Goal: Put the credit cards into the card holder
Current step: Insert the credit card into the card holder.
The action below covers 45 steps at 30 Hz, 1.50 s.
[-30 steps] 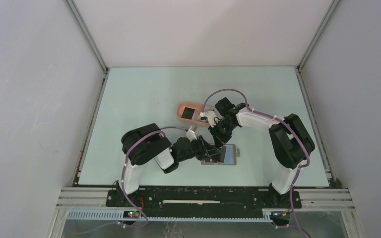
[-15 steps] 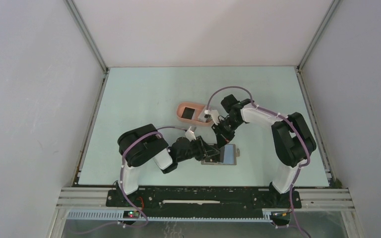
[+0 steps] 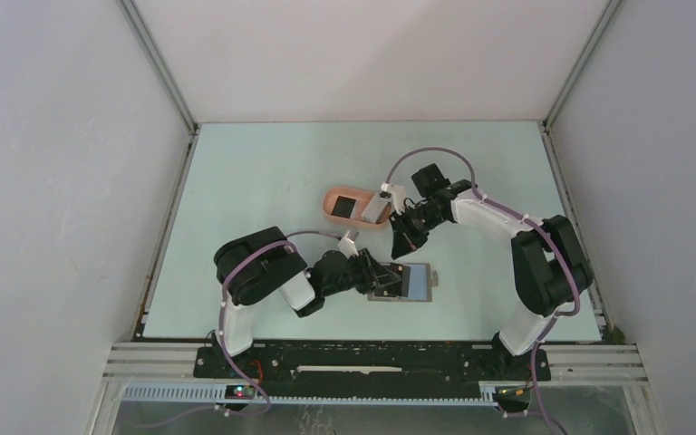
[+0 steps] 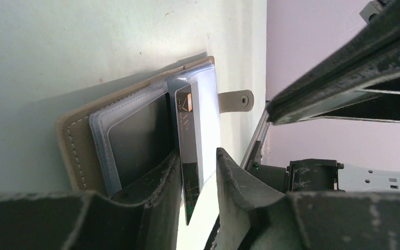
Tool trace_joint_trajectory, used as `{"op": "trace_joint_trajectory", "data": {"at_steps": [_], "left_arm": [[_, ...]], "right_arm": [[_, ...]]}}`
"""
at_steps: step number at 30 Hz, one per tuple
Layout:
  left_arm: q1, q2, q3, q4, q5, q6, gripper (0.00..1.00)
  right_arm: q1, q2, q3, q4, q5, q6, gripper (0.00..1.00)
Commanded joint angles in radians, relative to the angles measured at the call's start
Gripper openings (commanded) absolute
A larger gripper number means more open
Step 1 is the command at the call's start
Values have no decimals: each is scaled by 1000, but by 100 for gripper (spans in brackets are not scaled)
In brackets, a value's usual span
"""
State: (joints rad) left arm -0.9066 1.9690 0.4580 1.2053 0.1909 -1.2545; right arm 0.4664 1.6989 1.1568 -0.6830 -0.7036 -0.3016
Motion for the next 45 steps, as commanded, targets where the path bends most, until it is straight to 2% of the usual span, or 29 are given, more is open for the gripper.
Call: {"op": "trace_joint_trajectory", "data": {"at_steps": [1,8,19,30,45], "left_arm": [[1,-37,-7,-16,-2,41,35],[0,-41,-9,-10,-6,42,35],[-2,-33,-15,15,-7,37,36],[1,-40,-30,25,-8,43,36],[4,-76,-56,20,-16,58,34]], "right_arm": [[51,35,-9,129,83,180,8],[105,80,-16,153,191,196,6],[170,127,-15,123,269,129,6],[169,124,18,-19,224,-56,10],[144,107,23,-88,218,-139,10]]}}
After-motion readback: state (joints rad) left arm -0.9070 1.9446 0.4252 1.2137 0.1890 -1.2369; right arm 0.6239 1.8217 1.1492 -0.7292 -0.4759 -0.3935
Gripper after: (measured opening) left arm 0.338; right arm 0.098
